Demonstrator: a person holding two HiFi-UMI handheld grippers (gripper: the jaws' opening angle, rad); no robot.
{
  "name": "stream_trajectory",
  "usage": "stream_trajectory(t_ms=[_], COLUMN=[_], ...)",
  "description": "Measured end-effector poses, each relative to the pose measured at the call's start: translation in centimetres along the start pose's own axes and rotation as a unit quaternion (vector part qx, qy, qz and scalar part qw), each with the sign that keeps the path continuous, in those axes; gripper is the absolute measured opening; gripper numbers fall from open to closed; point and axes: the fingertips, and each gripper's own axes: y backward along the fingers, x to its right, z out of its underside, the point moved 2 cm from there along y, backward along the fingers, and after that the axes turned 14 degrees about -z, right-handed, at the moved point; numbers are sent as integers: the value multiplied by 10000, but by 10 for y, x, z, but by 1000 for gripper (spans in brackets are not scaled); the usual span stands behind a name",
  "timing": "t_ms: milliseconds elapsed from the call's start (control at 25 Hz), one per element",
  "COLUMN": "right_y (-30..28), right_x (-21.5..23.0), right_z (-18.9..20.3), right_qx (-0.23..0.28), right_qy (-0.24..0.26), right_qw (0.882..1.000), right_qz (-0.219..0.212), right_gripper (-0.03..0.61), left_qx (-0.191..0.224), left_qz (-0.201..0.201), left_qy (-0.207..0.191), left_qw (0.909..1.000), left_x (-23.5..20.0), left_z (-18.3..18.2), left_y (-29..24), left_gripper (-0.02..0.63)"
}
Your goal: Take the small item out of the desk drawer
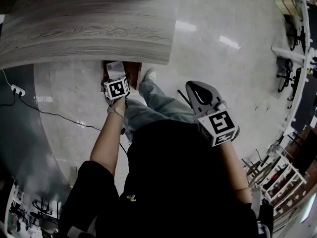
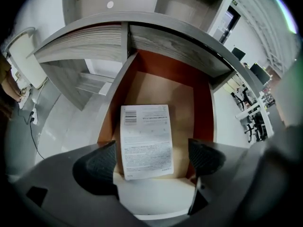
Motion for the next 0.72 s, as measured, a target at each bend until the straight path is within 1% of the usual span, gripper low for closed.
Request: stream_trajectory(t_ms=[200, 360, 480, 720], right_y=[3, 5, 5, 5], right_x=[0, 0, 2, 5], right_z=[1, 4, 5, 3], right_qx=[25, 30, 35, 37], right_qy=[13, -1, -17, -65], right_qw=[10000, 10000, 10000, 10000], right_qz=[3, 3, 8, 28], right_gripper=[-3, -3, -3, -3], left_qx=[-80, -193, -244, -249], left_qz=[-25, -79, -118, -195], left_qy=[-10, -29, -15, -110], left_qw=[10000, 9998, 9996, 9994], left_x=[0, -1, 0, 0], left_z=[1, -4, -2, -12], left_y=[-7, -3, -12, -14], left_gripper=[459, 460, 459, 459])
